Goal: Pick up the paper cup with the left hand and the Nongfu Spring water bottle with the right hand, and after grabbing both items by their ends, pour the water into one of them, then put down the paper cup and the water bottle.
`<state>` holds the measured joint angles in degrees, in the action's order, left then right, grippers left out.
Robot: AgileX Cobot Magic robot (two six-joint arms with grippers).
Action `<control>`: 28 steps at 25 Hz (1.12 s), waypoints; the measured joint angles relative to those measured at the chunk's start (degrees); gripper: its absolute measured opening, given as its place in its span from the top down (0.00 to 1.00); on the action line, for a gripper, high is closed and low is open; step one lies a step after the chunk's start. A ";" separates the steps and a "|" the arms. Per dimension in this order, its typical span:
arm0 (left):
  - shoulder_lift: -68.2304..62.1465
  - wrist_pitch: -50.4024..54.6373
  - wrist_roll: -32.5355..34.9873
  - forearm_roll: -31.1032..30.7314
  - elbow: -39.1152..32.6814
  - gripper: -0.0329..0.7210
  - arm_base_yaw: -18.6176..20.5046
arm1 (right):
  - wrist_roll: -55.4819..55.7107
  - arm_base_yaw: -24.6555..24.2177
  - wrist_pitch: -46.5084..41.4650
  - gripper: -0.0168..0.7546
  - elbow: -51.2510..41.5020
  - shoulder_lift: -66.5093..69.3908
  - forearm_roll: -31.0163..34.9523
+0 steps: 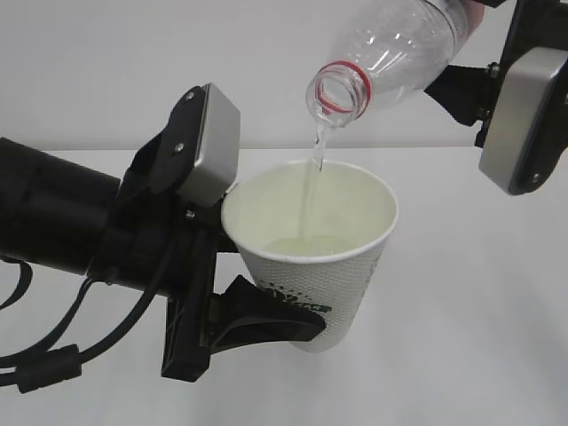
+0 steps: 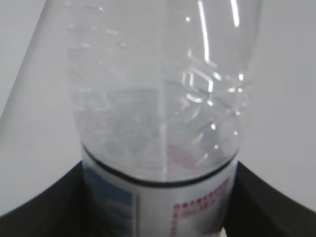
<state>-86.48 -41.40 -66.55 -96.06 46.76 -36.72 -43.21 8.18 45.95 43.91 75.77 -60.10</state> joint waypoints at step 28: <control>0.00 0.33 0.00 0.00 0.00 0.30 0.00 | -0.33 0.00 0.10 0.31 0.00 0.00 0.00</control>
<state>-86.48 -41.07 -66.55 -96.06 46.76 -36.72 -43.55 8.18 46.05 43.91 75.77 -60.10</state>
